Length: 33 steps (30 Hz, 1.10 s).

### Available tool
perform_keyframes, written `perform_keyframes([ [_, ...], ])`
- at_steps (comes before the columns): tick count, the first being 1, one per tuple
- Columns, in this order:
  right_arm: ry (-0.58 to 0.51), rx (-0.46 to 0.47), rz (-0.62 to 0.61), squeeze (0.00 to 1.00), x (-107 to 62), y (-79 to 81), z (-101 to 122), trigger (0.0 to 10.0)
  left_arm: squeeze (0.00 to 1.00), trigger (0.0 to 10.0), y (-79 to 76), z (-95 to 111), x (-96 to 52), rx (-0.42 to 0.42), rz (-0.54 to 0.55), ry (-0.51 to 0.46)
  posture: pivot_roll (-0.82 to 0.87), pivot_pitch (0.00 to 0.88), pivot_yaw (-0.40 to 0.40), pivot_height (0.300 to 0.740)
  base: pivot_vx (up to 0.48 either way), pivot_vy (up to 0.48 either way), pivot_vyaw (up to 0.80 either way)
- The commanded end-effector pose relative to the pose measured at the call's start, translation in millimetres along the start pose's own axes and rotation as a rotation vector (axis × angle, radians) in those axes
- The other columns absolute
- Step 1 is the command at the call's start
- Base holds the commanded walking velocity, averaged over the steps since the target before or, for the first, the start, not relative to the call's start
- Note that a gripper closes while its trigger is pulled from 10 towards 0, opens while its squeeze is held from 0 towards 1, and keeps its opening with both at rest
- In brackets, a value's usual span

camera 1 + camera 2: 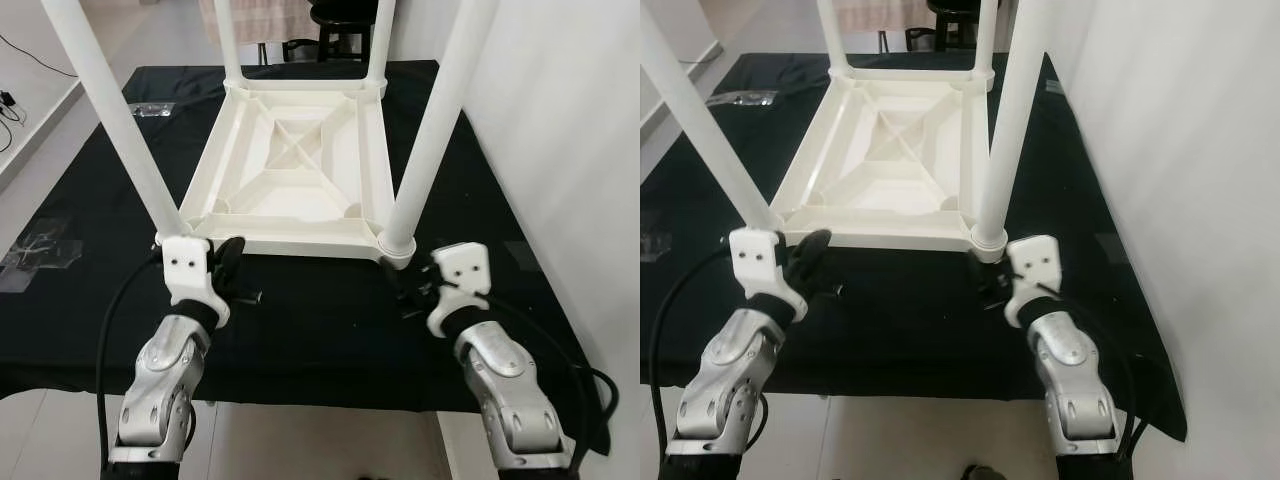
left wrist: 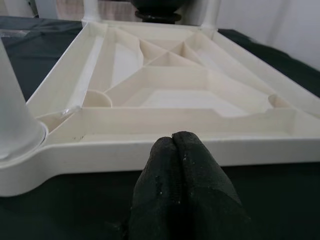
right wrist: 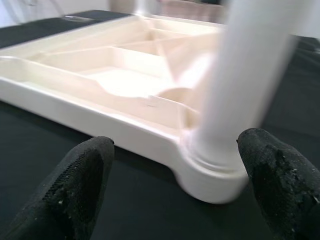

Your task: Building children table

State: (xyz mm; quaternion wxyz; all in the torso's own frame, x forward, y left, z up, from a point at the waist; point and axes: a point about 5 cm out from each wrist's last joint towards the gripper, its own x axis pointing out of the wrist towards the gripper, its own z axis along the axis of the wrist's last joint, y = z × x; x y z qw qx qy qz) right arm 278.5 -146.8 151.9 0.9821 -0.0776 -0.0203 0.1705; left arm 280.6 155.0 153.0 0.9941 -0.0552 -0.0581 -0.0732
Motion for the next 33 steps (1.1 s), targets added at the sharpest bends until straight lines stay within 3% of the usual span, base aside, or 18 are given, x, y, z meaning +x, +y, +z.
perform_keyframes([
  [1,0.006,0.016,0.009,0.50,-2.4,1.8,0,10.0,0.00,10.0,3.6,-4,-4.5,0.043,0.003,0.028,-0.03,0.145,0.007,0.740,0.000,0.000,0.00],
  [2,0.006,0.021,0.012,0.34,-2.7,2.5,0,10.0,0.00,10.0,3.6,-5,-7.4,0.059,-0.001,0.035,-0.03,0.146,0.007,0.740,0.000,0.000,0.00],
  [3,0.007,0.025,0.014,0.11,-3.4,2.9,0,10.0,0.00,10.0,3.5,-6,-9.3,0.066,-0.002,0.040,-0.03,0.146,0.007,0.740,0.000,0.000,0.00],
  [5,0.009,0.028,0.018,0.11,-4.0,3.8,0,10.0,0.00,10.0,3.7,-8,-12.2,0.077,-0.003,0.052,-0.03,0.147,0.007,0.740,0.000,0.000,0.00],
  [6,0.011,0.030,0.023,0.00,-4.6,5.0,-1,10.0,0.00,10.0,4.0,-11,-14.7,0.083,0.000,0.071,-0.03,0.146,0.007,0.740,0.000,0.000,0.00],
  [10,0.014,0.031,0.027,0.00,-4.8,6.1,-1,10.0,0.00,10.0,4.8,-14,-16.8,0.093,0.008,0.098,-0.03,0.145,0.006,0.740,0.000,0.000,0.00],
  [33,0.031,0.032,0.012,0.00,3.3,4.3,-6,10.0,0.00,10.0,-0.8,-20,-19.0,0.119,-0.044,0.144,0.00,0.127,0.006,0.740,0.000,0.480,0.00],
])
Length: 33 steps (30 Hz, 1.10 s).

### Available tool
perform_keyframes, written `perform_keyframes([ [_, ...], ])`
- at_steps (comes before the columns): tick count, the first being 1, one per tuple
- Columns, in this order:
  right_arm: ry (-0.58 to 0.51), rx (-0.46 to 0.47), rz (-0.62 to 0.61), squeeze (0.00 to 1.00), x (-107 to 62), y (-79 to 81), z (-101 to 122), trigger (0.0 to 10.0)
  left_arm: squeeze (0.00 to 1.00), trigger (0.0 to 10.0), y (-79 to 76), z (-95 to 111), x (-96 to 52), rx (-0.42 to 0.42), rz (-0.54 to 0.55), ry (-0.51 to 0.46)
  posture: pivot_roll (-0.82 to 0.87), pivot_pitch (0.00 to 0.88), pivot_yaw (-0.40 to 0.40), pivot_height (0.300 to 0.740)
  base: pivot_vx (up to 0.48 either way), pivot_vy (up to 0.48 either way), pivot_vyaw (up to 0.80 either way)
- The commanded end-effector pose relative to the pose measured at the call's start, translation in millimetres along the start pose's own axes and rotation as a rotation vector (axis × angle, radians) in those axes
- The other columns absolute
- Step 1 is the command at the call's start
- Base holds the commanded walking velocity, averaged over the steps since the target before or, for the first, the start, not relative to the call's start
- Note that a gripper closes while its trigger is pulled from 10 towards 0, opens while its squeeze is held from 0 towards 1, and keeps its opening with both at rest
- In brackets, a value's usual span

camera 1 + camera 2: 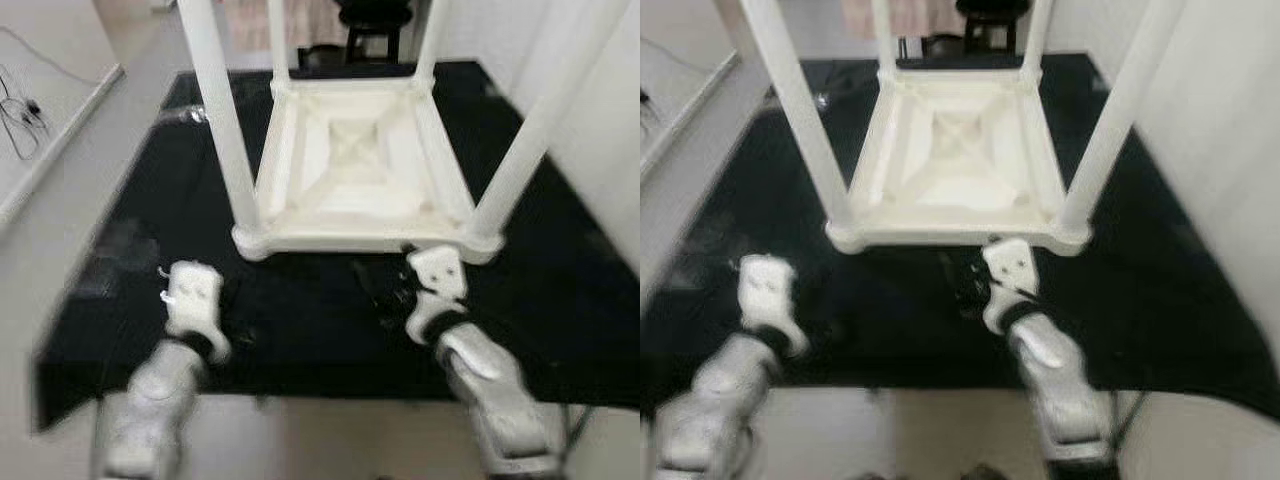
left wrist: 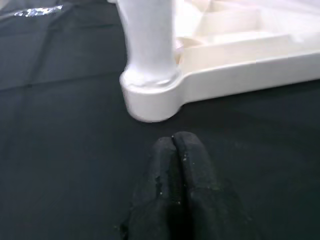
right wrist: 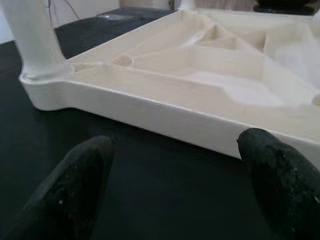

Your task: Building children table

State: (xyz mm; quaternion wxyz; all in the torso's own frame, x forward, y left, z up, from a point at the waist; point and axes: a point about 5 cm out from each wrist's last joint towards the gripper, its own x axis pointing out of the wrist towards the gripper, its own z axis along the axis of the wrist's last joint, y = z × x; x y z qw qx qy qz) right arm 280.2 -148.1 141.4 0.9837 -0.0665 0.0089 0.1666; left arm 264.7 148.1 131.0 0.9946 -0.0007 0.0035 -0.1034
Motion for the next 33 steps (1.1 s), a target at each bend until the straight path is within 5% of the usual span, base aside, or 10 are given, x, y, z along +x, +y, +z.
perform_keyframes([
  [1,-0.024,-0.006,0.019,0.00,3.1,4.4,5,10.0,0.00,10.0,5.9,0,-1.8,0.022,0.015,0.010,0.00,0.128,0.007,0.740,0.000,0.480,0.00],
  [20,0.002,-0.058,-0.070,0.00,26.3,-13.6,7,10.0,0.00,10.0,15.8,2,-0.7,0.049,0.040,-0.004,0.01,0.137,0.000,0.740,0.000,0.025,0.00],
  [29,0.118,-0.298,-0.018,0.00,53.1,-58.0,23,10.0,0.00,10.0,11.4,4,1.2,0.048,0.016,-0.009,0.01,0.144,-0.006,0.740,0.000,0.000,0.00],
  [33,0.073,-0.233,-0.013,0.00,62.0,-60.1,35,10.0,0.00,10.0,9.5,6,0.1,0.033,0.015,-0.023,0.02,0.150,-0.031,0.740,0.000,0.000,0.00],
])
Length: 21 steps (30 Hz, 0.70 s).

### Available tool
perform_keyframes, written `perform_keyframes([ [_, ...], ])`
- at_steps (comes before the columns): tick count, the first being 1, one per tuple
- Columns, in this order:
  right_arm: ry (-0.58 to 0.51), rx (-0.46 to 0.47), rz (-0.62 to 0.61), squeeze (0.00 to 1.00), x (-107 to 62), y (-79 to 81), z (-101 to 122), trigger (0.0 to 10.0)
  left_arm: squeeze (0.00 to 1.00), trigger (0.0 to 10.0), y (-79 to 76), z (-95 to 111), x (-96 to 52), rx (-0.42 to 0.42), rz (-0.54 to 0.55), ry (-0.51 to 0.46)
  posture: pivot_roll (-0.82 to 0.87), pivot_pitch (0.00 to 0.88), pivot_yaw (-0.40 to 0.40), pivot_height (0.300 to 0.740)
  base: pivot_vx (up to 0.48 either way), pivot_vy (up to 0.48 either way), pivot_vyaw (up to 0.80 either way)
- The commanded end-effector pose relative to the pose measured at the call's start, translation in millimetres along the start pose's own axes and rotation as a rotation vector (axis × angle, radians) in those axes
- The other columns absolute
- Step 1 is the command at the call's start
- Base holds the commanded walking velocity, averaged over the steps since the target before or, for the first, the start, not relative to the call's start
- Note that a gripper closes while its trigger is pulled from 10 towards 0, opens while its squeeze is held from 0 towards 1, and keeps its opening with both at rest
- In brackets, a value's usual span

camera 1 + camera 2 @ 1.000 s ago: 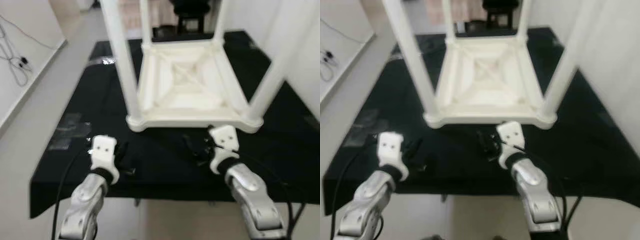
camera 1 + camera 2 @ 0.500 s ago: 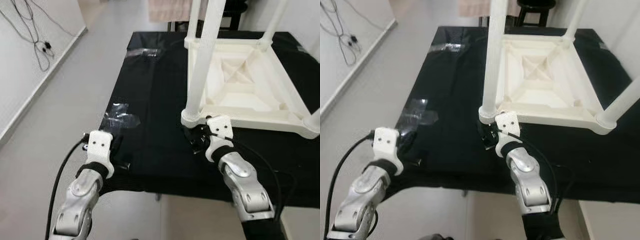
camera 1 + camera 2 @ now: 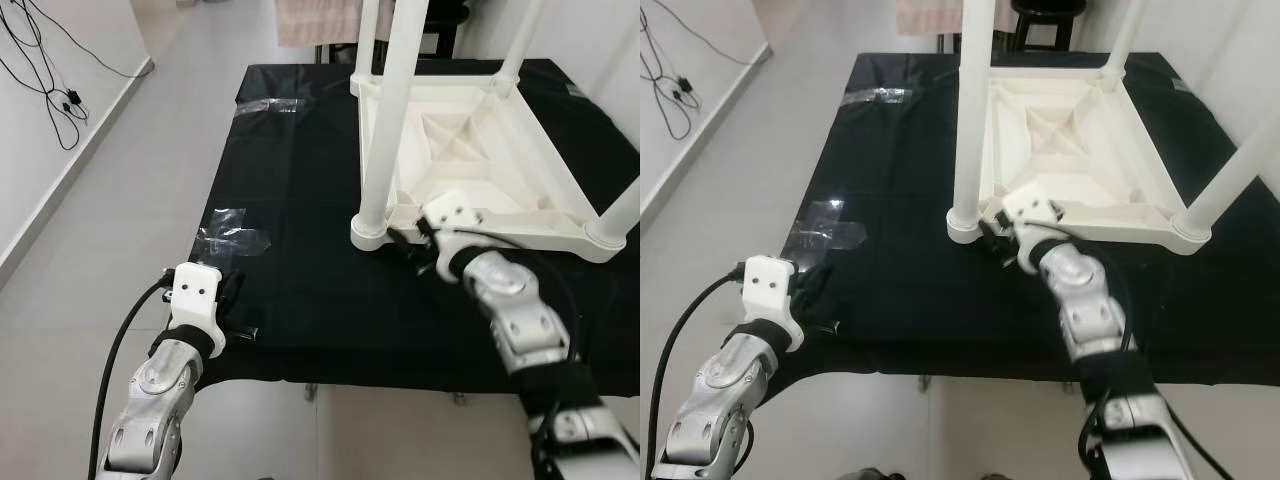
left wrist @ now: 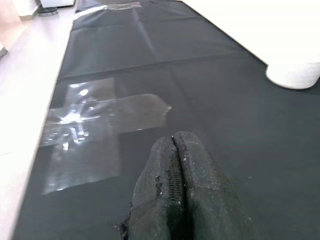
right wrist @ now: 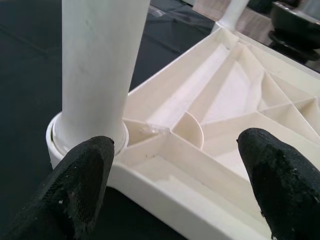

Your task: Building children table

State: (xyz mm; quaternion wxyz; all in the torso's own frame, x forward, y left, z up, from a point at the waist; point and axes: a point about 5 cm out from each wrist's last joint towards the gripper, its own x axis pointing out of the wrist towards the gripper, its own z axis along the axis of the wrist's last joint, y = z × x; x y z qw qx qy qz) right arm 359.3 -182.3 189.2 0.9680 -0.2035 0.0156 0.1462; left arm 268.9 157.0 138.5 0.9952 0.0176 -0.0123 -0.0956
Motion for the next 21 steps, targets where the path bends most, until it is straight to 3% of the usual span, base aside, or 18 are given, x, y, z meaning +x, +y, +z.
perform_keyframes([
  [1,-0.004,0.095,0.014,0.00,0.9,6.8,-5,10.0,0.00,10.0,0.5,0,-3.2,-0.004,0.001,-0.008,0.02,0.151,-0.032,0.740,0.000,0.000,0.00],
  [5,0.001,0.208,-0.014,0.00,-1.5,12.3,-13,10.0,0.00,10.0,4.2,3,-4.9,-0.009,0.011,-0.025,0.03,0.154,-0.028,0.740,0.156,0.000,-0.20],
  [8,0.009,0.220,-0.015,0.00,-5.4,15.4,-21,10.0,0.00,10.0,7.6,4,-4.3,-0.012,0.016,-0.027,0.02,0.153,-0.015,0.740,0.317,0.000,-0.79],
  [10,0.007,0.220,-0.010,0.00,-6.2,15.6,-23,10.0,0.00,10.0,8.4,5,-3.9,-0.010,0.016,-0.028,0.02,0.153,-0.015,0.740,0.322,0.000,-0.78],
  [18,-0.075,0.174,0.088,0.00,-9.4,6.6,-11,10.0,0.00,10.0,3.3,6,-0.3,-0.017,-0.008,-0.035,0.02,0.148,-0.012,0.740,0.325,0.000,0.00],
  [21,-0.114,0.119,0.164,0.00,-13.6,5.8,-5,10.0,0.00,10.0,2.1,6,-0.8,-0.019,-0.012,-0.036,0.02,0.147,-0.012,0.740,0.217,0.000,0.27],
])
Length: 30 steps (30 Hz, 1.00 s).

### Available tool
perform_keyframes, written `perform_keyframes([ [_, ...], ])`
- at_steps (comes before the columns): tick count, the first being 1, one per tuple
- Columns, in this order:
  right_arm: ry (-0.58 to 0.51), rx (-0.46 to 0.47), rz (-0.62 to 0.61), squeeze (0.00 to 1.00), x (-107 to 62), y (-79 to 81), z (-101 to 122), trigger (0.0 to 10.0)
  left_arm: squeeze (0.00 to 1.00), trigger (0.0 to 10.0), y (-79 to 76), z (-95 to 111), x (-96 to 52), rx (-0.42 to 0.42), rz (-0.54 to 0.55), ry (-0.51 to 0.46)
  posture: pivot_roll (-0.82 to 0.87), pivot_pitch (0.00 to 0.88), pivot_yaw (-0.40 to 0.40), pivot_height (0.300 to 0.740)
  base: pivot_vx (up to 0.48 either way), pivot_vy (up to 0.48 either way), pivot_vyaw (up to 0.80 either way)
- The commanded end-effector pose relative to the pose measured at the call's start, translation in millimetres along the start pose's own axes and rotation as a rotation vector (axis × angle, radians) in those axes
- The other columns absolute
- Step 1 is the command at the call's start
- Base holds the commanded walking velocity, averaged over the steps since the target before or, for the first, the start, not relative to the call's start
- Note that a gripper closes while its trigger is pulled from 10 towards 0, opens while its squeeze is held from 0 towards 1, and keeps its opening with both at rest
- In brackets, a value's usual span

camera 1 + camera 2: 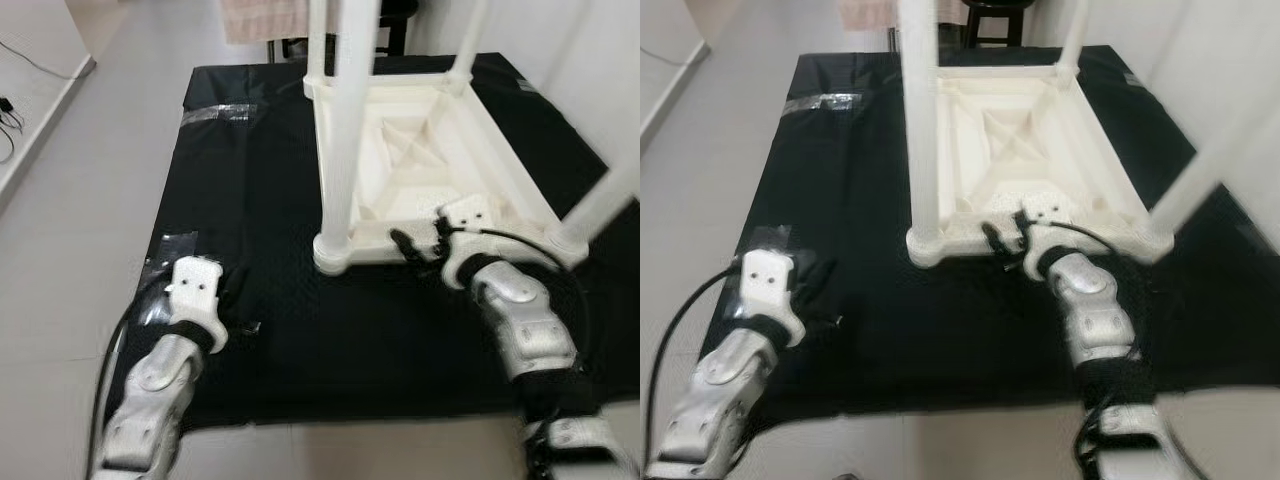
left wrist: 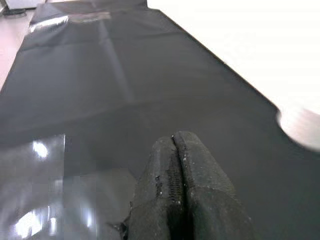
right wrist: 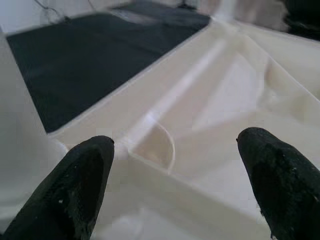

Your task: Building children table

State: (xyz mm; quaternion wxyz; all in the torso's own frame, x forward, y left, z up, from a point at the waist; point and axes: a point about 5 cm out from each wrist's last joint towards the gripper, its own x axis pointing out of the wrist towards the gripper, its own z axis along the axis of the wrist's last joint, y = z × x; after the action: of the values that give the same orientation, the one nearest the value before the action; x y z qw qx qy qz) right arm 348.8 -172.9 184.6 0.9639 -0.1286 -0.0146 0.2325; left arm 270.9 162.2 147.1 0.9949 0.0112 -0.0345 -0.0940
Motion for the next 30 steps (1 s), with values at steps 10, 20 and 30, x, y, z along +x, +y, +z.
perform_keyframes([
  [10,0.133,-0.191,0.384,0.00,-47.8,-32.0,2,10.0,0.00,10.0,-7.3,-4,-1.5,-0.015,-0.026,0.021,0.01,0.151,-0.001,0.740,0.000,0.000,0.08],
  [20,0.276,-0.262,0.722,0.00,-60.8,-28.7,10,10.0,0.00,10.0,-11.9,-7,-1.1,0.004,-0.050,0.038,0.01,0.144,-0.003,0.740,0.000,0.000,0.00],
  [30,0.332,-0.383,0.672,0.00,-16.3,-2.1,-7,10.0,0.00,10.0,-14.9,-10,-3.0,0.052,-0.078,0.058,0.04,0.139,-0.002,0.740,0.000,0.000,0.00],
])
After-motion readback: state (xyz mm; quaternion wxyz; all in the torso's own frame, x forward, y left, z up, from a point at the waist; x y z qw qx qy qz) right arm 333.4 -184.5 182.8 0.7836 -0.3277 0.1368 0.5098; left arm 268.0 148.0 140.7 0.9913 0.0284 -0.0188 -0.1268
